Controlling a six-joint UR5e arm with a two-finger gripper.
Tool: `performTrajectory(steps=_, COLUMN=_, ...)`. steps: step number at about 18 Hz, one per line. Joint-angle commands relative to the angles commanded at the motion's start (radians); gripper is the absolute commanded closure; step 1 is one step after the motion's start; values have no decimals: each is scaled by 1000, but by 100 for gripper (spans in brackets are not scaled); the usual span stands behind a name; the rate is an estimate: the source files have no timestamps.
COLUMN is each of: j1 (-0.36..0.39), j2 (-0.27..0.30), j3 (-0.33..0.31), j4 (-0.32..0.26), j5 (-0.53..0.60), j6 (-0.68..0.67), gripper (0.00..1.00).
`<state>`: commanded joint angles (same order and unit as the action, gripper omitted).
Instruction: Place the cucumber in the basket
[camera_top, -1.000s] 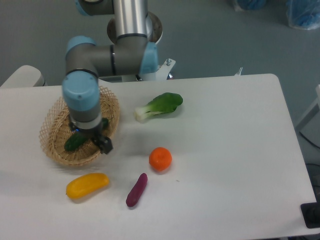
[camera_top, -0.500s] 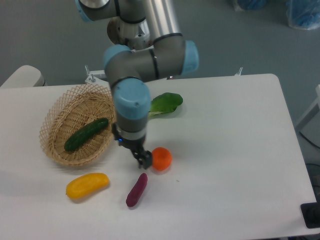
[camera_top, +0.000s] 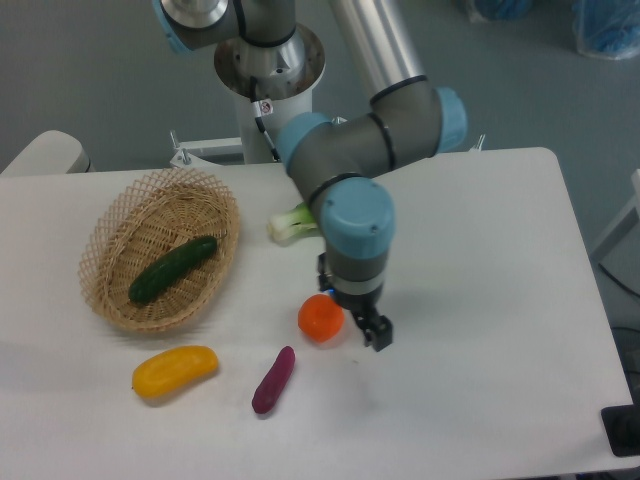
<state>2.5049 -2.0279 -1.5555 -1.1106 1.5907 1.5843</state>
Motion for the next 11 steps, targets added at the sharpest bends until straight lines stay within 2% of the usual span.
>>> performTrajectory(steps=6, j1=103, j2=-23, j3=18, j4=2, j5=-23, j6=63, gripper=0)
performTrajectory(steps=11, j1=141, j2=-55, j3=44, j4=8, j5=-21, j6=126, gripper=0)
